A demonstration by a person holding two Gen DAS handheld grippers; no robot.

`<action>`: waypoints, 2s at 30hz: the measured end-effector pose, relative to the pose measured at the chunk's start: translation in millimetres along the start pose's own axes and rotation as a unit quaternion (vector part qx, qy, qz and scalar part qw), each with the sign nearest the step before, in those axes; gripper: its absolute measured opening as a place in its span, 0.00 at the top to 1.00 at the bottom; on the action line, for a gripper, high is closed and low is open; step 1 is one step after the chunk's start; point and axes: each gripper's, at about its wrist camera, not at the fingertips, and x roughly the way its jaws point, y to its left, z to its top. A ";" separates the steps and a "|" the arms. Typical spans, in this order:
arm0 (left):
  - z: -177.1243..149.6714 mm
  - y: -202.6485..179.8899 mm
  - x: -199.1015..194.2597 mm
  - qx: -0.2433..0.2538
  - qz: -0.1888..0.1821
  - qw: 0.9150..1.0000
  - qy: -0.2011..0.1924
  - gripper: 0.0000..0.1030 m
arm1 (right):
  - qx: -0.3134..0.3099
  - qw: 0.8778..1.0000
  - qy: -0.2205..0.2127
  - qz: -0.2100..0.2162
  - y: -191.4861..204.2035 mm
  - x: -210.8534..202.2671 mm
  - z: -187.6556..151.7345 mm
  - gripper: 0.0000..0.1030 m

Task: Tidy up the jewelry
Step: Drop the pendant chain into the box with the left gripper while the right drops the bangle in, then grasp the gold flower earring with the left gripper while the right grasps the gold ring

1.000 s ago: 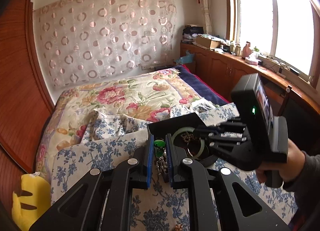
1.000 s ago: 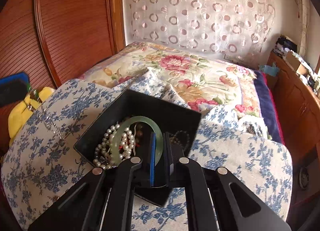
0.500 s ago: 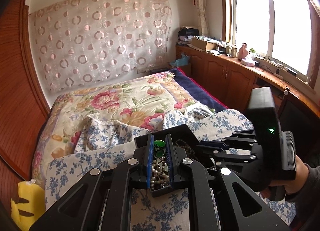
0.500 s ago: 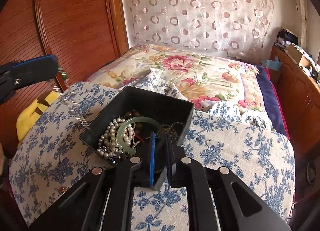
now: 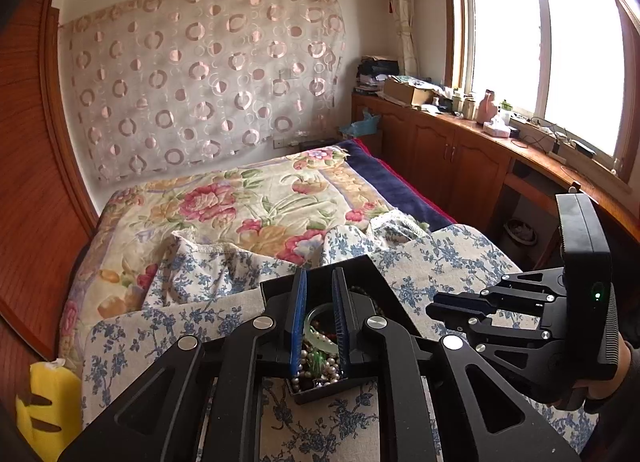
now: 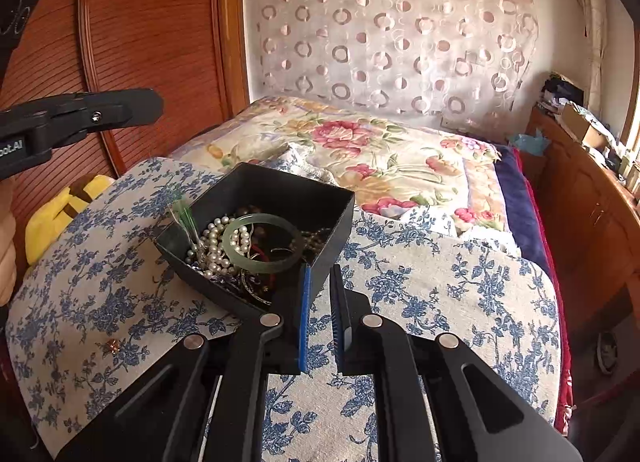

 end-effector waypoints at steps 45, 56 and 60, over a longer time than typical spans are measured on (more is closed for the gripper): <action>-170.1 7.8 -13.5 0.002 -0.002 0.992 0.126 0.40 | 0.008 0.998 0.037 0.045 54.0 -91.7 -162.9 0.53; -172.3 4.9 3.6 0.013 0.006 0.989 0.144 0.14 | -0.034 0.997 0.059 0.046 79.7 -86.8 -172.4 0.53; -173.0 9.0 6.9 0.005 0.003 0.989 0.150 0.08 | -0.046 0.997 0.059 0.036 84.9 -85.7 -175.8 0.53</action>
